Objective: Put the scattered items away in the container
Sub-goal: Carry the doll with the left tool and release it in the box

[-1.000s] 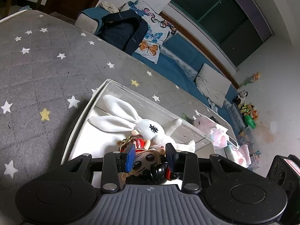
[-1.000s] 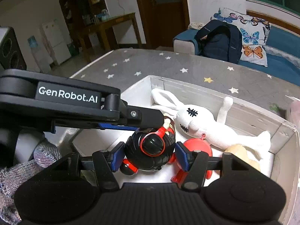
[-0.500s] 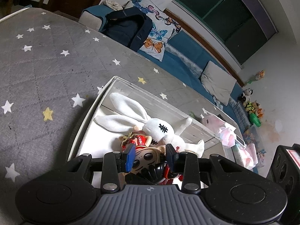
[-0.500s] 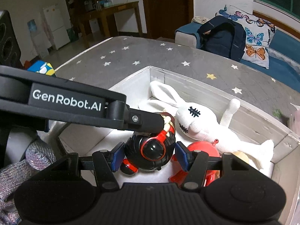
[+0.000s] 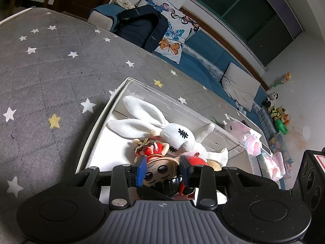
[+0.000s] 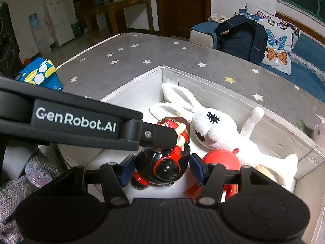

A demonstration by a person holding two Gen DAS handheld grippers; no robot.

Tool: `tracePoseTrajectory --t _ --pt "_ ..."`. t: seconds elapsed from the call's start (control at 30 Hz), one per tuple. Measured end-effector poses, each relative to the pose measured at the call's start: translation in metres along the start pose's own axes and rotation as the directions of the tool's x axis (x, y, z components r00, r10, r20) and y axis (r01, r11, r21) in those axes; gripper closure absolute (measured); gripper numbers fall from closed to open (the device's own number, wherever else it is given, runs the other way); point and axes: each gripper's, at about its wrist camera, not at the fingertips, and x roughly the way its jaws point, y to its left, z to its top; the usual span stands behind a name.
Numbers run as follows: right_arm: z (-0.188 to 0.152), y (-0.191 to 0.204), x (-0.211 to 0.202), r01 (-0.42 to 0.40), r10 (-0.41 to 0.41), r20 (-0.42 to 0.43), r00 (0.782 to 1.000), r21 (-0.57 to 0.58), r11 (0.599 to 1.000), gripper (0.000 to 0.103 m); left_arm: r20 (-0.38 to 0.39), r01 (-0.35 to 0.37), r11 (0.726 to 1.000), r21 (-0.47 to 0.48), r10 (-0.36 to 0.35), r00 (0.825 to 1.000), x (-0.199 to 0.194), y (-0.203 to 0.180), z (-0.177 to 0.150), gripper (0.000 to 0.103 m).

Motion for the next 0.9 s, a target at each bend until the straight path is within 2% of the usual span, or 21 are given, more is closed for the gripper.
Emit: tracePoseTrajectory --t 0.9 --pt "-0.0055 -0.0008 -0.0031 0.020 -0.020 0.005 1.000 0.003 1.000 0.043 0.008 0.002 1.000 0.003 -0.002 1.000 -0.0100 0.0013 0.0000 0.066"
